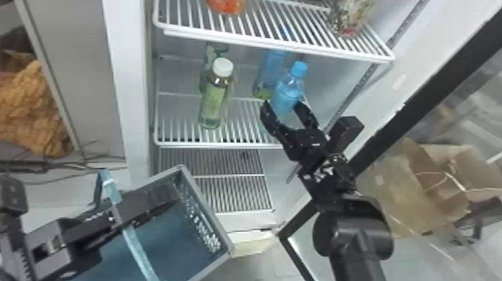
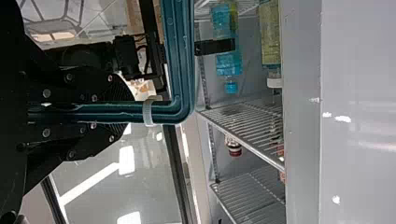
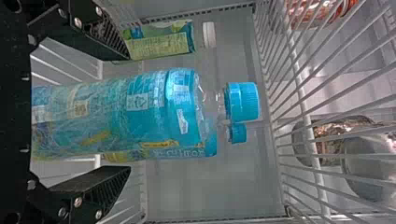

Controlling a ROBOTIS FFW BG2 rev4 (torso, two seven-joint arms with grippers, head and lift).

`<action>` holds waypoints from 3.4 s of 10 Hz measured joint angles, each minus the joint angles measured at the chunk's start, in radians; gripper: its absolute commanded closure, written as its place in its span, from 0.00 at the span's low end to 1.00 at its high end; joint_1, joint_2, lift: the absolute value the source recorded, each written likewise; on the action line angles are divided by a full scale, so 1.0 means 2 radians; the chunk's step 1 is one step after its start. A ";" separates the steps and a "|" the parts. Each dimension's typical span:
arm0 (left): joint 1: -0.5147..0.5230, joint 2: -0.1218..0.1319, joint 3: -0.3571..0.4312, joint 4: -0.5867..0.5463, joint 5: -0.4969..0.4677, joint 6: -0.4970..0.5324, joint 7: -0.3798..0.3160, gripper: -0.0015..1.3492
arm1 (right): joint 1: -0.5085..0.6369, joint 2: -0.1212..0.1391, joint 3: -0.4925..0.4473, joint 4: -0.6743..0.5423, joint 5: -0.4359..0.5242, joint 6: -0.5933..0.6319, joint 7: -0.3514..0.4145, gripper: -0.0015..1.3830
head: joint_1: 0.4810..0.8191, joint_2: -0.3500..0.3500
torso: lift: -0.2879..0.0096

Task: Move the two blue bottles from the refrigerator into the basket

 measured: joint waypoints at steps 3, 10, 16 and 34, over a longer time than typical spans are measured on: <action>0.000 0.000 -0.001 0.000 0.002 -0.002 0.000 0.88 | -0.004 0.000 -0.006 0.009 -0.001 0.004 -0.001 0.74 | 0.63 0.03 | 0.24; -0.001 0.001 -0.004 0.001 0.004 -0.005 0.001 0.88 | 0.068 -0.005 -0.019 -0.077 -0.065 0.031 0.009 0.91 | 0.63 0.00 | 0.24; -0.003 0.002 -0.010 0.005 0.008 -0.007 0.001 0.88 | 0.202 -0.011 -0.018 -0.212 -0.138 0.069 0.041 0.91 | 0.63 0.02 | 0.24; -0.022 0.004 -0.019 0.022 0.014 -0.018 0.001 0.88 | 0.215 -0.043 0.084 -0.295 -0.215 0.268 0.115 0.13 | 0.63 0.41 | 0.24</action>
